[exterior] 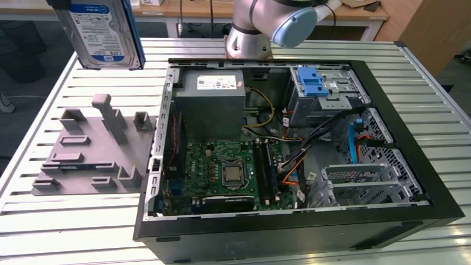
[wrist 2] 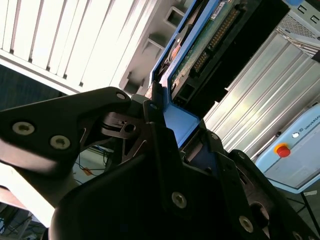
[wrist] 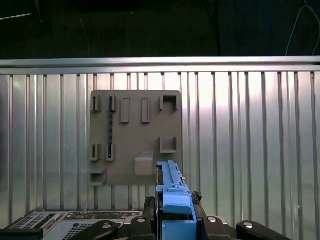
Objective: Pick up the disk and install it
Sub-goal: 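Pick up the disk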
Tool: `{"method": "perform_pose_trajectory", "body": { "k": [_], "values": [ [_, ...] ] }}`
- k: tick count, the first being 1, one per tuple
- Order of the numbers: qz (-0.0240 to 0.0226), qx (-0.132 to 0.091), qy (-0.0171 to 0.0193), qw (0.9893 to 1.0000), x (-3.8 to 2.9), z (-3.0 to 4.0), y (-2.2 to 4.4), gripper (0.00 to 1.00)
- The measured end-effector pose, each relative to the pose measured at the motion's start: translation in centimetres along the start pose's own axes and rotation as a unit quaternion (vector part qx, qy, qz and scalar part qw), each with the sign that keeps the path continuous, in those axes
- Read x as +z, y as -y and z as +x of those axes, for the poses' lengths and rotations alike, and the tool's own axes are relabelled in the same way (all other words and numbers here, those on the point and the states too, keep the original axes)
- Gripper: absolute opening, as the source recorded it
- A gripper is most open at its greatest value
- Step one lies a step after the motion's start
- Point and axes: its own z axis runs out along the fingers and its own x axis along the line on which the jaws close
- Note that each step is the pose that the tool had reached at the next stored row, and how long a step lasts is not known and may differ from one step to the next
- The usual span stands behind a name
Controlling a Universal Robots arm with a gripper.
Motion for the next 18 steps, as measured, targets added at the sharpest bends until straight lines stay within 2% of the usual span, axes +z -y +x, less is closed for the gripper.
{"method": "perform_pose_trajectory", "body": {
  "k": [18],
  "values": [
    [0.0,0.0,0.0,1.0,-0.02,-0.03,1.15,0.37]
  ]
}}
